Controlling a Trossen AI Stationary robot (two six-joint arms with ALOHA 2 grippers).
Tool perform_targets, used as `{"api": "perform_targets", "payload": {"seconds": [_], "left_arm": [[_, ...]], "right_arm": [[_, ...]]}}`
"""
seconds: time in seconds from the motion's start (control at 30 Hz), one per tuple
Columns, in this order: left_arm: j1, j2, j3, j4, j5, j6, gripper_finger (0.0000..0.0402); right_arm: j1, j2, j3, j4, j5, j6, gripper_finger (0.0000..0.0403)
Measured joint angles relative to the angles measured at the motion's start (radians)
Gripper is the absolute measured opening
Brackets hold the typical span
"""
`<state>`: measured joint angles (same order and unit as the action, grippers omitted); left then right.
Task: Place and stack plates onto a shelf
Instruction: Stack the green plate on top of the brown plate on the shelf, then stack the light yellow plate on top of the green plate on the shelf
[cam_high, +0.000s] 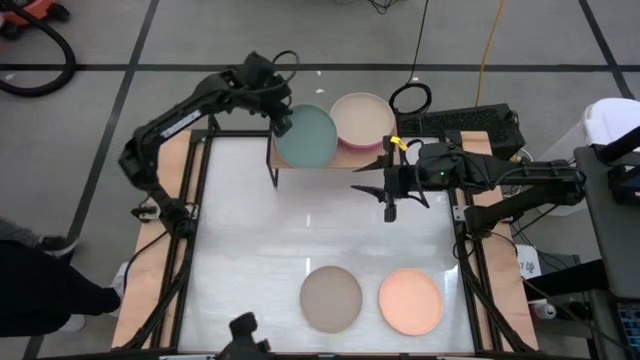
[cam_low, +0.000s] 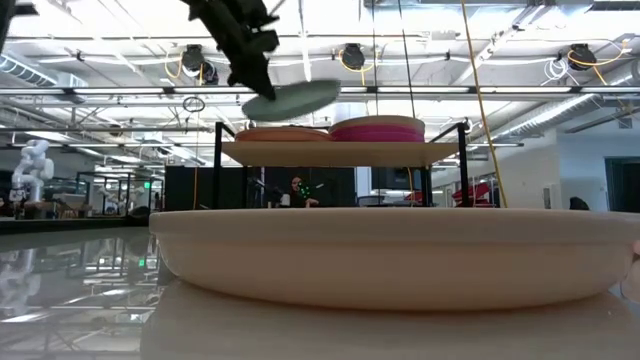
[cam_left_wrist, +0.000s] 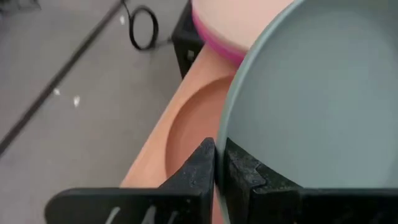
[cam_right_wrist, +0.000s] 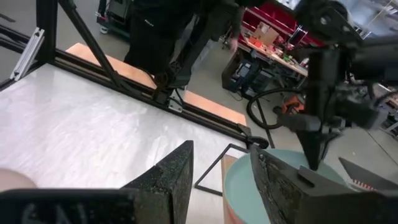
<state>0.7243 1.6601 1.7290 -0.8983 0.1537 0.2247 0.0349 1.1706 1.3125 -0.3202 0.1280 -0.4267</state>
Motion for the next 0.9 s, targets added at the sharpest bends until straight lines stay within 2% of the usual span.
{"api": "perform_targets", "payload": {"seconds": [0.17, 0.5, 0.9], "left_arm": [[0.027, 0.065, 0.041, -0.035, -0.002, 0.018, 0.0026], [0.064, 0.068, 0.045, -0.039, -0.016, 0.020, 0.0035], [0.053, 0.044, 0.045, -0.050, -0.024, 0.029, 0.0161]], "right_arm": [[0.000, 0.001, 0.000, -0.017, -0.002, 0.022, 0.0144], [0.000, 0.001, 0.000, -0.032, 0.000, 0.009, 0.0144], [0.000, 0.001, 0.000, -0.024, 0.002, -0.023, 0.0144]]}}
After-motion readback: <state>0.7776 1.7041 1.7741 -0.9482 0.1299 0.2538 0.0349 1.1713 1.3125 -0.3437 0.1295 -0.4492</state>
